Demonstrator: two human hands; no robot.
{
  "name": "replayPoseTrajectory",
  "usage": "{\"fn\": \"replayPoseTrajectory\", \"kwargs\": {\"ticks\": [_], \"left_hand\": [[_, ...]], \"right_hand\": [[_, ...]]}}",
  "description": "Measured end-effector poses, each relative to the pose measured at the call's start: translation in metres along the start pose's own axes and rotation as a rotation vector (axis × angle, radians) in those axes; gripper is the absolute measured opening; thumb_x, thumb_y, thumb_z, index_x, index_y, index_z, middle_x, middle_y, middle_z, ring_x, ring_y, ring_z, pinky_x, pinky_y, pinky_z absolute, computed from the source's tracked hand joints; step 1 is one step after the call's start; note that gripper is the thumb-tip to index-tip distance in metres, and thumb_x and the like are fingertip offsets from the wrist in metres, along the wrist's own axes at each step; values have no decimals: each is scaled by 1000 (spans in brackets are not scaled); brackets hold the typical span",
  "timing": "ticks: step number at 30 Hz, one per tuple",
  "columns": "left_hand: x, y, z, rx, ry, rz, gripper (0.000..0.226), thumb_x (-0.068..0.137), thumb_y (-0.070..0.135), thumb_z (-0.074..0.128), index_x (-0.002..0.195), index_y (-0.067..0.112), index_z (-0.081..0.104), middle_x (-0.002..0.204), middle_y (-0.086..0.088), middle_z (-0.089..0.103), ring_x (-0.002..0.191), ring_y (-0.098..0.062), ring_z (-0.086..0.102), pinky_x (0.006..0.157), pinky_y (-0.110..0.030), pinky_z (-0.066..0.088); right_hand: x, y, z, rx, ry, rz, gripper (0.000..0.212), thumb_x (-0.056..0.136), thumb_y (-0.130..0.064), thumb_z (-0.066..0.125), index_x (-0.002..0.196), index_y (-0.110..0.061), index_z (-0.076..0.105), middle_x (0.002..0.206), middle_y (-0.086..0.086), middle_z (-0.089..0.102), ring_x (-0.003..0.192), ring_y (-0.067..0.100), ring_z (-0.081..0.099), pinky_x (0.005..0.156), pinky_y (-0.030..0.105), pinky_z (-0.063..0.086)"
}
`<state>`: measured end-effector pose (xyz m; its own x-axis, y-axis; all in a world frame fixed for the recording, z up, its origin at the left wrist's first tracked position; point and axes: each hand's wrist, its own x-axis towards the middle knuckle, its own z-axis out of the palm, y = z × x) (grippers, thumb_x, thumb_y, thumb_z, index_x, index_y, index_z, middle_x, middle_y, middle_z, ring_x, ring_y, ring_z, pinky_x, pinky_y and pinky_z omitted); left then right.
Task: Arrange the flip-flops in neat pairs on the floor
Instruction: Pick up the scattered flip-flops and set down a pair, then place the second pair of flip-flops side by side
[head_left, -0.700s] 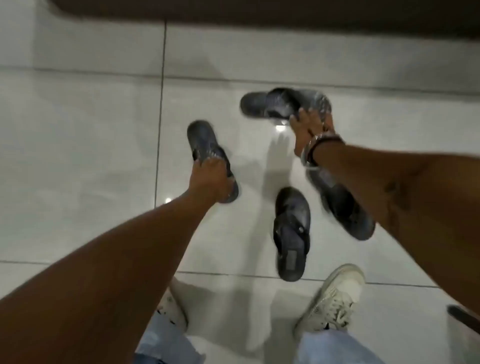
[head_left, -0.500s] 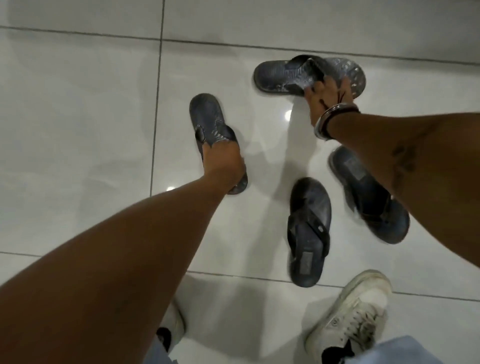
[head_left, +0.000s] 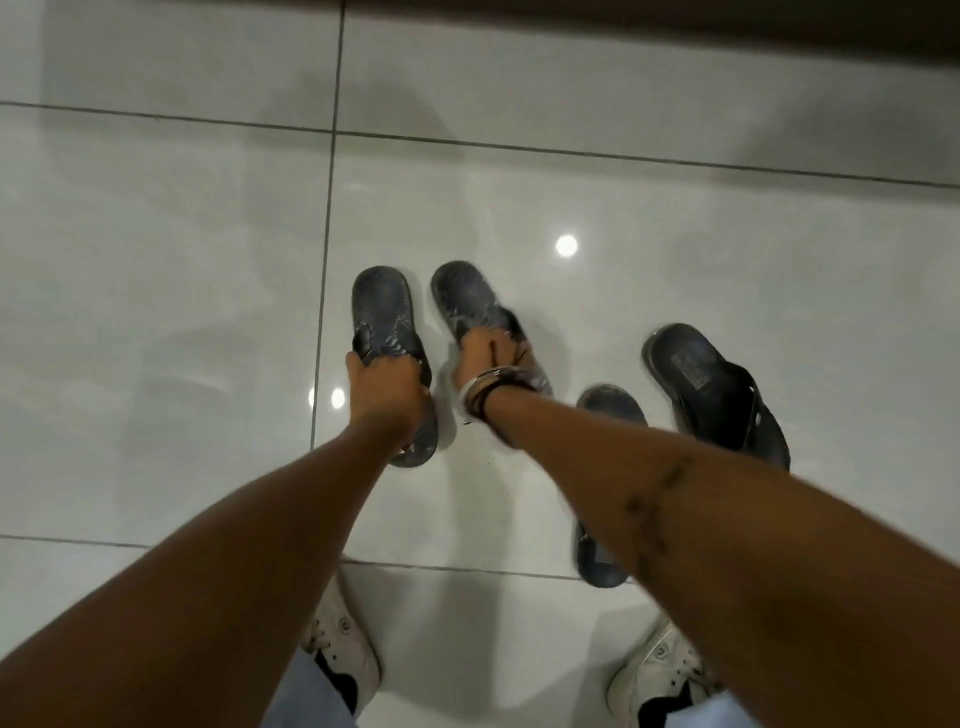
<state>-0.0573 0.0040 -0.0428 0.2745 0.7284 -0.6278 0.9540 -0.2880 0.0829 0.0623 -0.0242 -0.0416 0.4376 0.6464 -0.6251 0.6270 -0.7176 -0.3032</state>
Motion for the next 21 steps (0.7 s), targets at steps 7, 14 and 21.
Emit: {"fn": "replayPoseTrajectory", "kwargs": {"ticks": [7,14,21], "left_hand": [[-8,-19,20,120,17,119,7,86,21,57,87,23,64,85,-1,65,98,-28,56,104,-46,21],[-50,32,7,29,225,-13,22,92,20,48,90,8,67,95,-16,68,91,-35,60,93,-47,37],[-101,187,61,-924,-291,-690,51,90,40,53,121,-1,58,117,-20,65,106,-39,63,92,-42,52]], "right_hand": [[-32,-17,43,217,18,103,31,95,-24,42,111,-7,63,117,22,63,109,39,57,99,48,45],[-49,88,-23,232,158,-90,27,85,-19,56,108,-7,65,117,18,59,104,36,56,89,43,48],[-71,277,-59,-334,-100,119,44,93,-33,51,132,-14,46,151,14,30,140,32,23,116,48,18]]}}
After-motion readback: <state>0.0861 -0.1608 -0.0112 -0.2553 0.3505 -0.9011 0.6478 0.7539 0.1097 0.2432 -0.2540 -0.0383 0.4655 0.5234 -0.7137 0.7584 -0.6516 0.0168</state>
